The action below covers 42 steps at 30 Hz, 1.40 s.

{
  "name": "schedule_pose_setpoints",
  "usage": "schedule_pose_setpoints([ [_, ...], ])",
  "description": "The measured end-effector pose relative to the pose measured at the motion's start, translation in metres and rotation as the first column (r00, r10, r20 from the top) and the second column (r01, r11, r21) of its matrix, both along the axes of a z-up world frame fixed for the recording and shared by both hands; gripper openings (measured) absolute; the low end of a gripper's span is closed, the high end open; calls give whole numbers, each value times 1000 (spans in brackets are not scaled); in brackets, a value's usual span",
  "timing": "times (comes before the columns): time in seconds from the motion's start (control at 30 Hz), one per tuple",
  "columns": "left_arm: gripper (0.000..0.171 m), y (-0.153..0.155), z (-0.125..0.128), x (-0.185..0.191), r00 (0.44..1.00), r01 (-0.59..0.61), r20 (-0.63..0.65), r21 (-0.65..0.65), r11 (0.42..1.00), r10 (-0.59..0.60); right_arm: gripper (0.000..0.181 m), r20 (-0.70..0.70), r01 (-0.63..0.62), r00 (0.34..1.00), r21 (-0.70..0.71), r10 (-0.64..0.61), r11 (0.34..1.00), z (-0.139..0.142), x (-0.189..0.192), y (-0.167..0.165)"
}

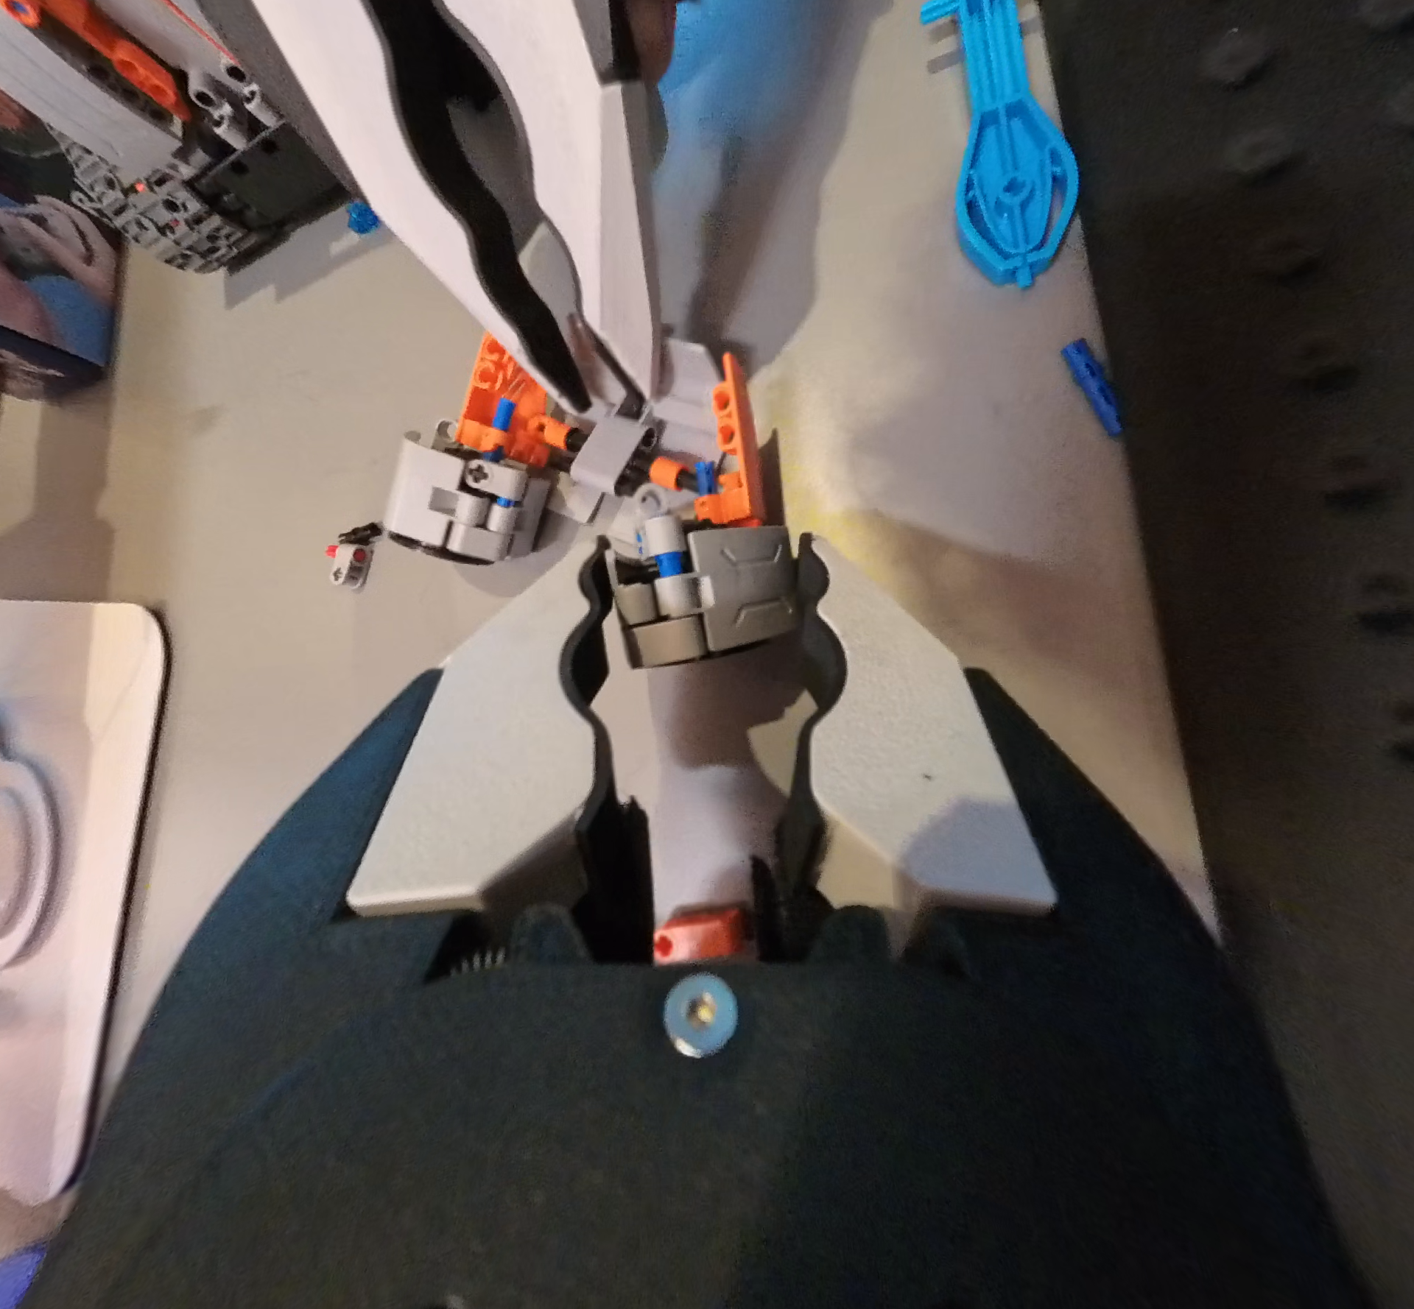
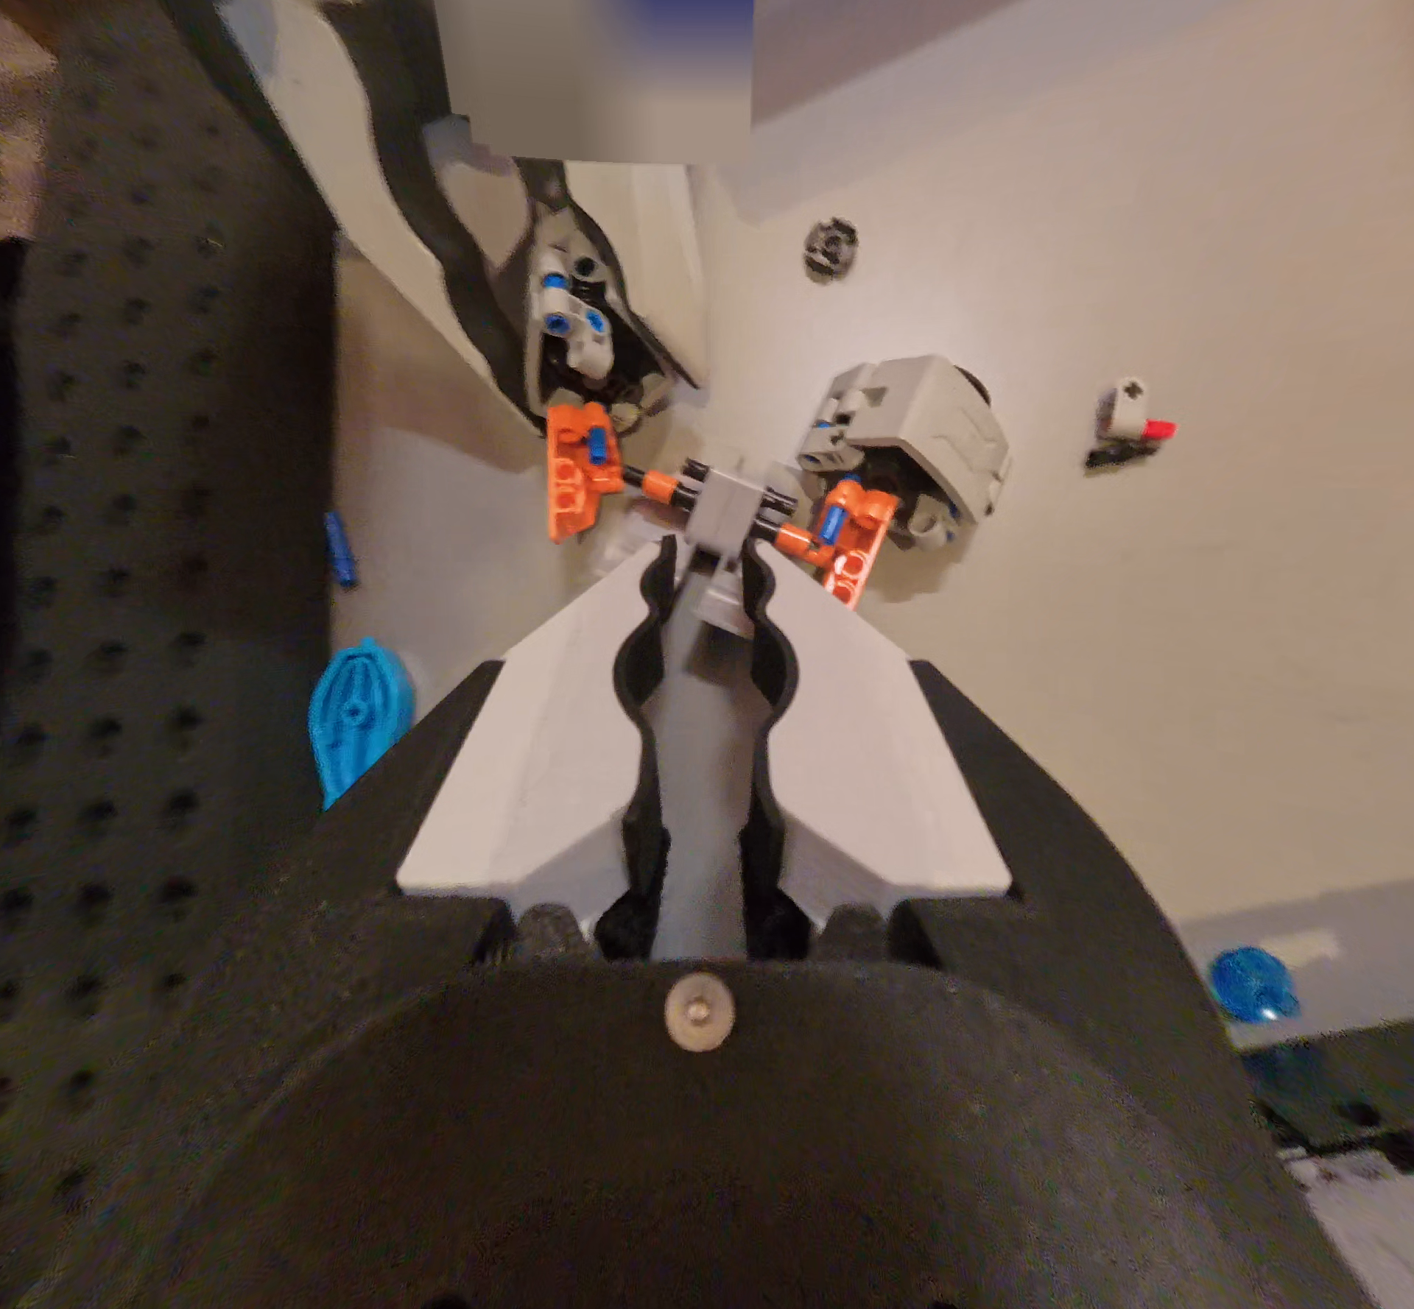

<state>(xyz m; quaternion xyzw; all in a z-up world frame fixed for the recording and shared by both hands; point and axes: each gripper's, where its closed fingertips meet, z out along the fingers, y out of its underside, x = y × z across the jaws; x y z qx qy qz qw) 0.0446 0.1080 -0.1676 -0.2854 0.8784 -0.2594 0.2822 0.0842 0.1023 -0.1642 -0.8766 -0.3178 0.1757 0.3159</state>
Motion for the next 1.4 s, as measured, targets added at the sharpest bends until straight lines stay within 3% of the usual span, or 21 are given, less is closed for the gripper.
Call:
schedule_pose_setpoints([
  [0.2, 46, -7, 0, 7, 1000, -7, 7, -32, 999, 7, 29, 94, 3, 996, 0, -3, 1000, -12, 0, 0],
  [0.33, 46, -11, 0, 9, 1000, -6, 27, -12, 1000, 6, 13, 111, -27, 994, 29, 24, 999, -12, 2, 2],
  [0.63, 46, -12, 1, 10, 994, -7, 107, 81, 997, -2, 13, 129, -106, 987, 69, 97, 992, -12, 0, 0],
  [0.87, 45, -12, 5, 10, 978, 24, 196, 230, 973, -70, 13, 130, -106, 987, 79, 95, 991, -12, -1, 1],
  [1.4, 45, -13, 5, 12, 975, 20, 212, 233, 972, -71, 13, 222, -103, 973, 181, 61, 978, -7, 3, 10],
])
